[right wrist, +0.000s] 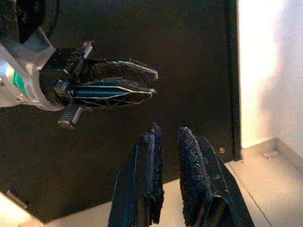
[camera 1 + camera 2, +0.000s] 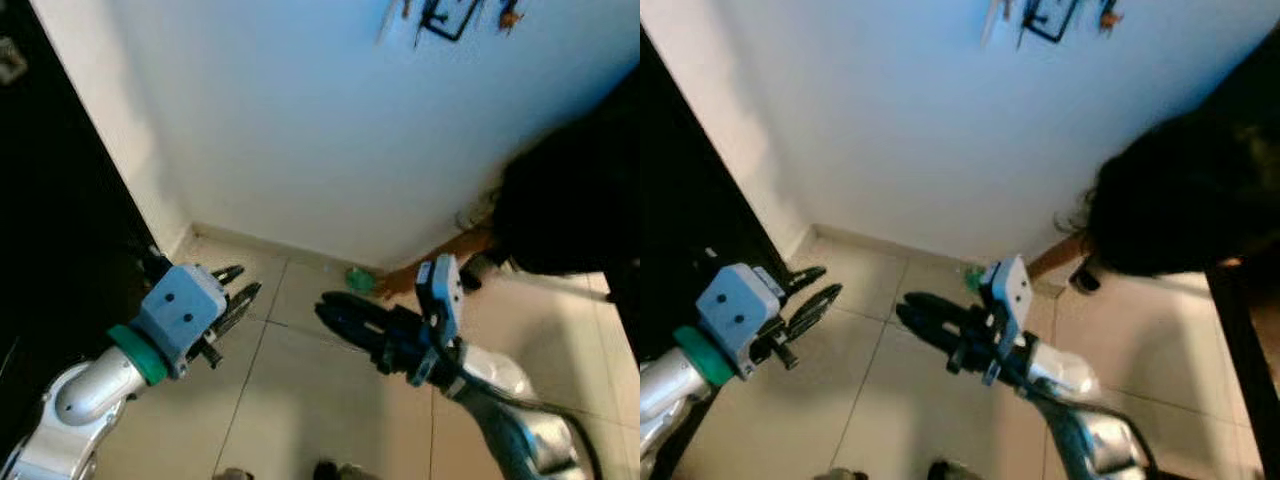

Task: Hang keys on a hook

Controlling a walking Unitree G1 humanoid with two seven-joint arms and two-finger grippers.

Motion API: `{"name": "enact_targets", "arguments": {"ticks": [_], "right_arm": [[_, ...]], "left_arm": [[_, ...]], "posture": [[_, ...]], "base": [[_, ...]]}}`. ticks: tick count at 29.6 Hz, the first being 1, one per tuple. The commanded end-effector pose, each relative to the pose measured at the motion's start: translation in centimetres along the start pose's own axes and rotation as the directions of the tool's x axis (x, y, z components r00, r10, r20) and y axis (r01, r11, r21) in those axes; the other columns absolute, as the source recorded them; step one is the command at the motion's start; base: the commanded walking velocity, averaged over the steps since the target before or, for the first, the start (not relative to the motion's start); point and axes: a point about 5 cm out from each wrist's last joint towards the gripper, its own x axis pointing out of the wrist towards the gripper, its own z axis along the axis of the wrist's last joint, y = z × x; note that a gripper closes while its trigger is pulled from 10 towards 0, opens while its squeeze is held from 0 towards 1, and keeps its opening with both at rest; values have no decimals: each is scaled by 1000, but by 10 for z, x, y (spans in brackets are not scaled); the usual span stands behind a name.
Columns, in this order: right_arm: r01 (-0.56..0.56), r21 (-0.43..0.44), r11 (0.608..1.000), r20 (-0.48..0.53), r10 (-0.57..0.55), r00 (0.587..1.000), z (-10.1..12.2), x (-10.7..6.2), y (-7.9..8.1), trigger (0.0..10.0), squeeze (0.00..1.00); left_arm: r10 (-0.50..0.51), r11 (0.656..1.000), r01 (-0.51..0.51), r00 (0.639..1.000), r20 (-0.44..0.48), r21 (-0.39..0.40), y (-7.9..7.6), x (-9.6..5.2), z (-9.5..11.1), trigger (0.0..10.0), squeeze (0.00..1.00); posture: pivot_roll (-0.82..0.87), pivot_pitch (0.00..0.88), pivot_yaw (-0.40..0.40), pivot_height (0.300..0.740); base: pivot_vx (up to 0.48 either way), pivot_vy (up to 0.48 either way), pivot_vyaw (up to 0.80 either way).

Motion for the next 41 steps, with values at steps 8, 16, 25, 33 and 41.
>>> {"name": "enact_targets", "arguments": {"ticks": [8, 16, 25, 33, 41], "right_arm": [[57, -15, 998, -30, -58, 998, -7, 2, -4, 10000, 0], [69, -51, 996, -24, -70, 997, -9, 6, -2, 10000, 0], [56, -39, 998, 9, -56, 998, -6, 10, 1, 10000, 0], [96, -52, 994, 14, -96, 995, -10, 10, 3, 10000, 0], [120, -63, 991, 9, -120, 993, -13, 6, 3, 10000, 0]], "left_arm": [[29, 999, -29, 999, -20, -40, -3, 5, -9, 10000, 0], [107, 991, -111, 993, -50, -73, -10, 19, -20, 10000, 0], [39, 999, -39, 998, -42, 6, -17, 24, -26, 10000, 0], [47, 990, -49, 999, -20, -134, -1, 47, -35, 10000, 0], [3, 996, -6, 999, -32, -94, -7, 48, -42, 10000, 0]], "posture": [[82, 43, 31, 740], [63, 39, 38, 740], [42, 35, 50, 740], [13, 26, 53, 740], [-2, 8, 59, 740]], "base": [[-346, 0, 0], [-60, 0, 0], [0, 0, 0], [0, 0, 0], [0, 0, 0]]}}
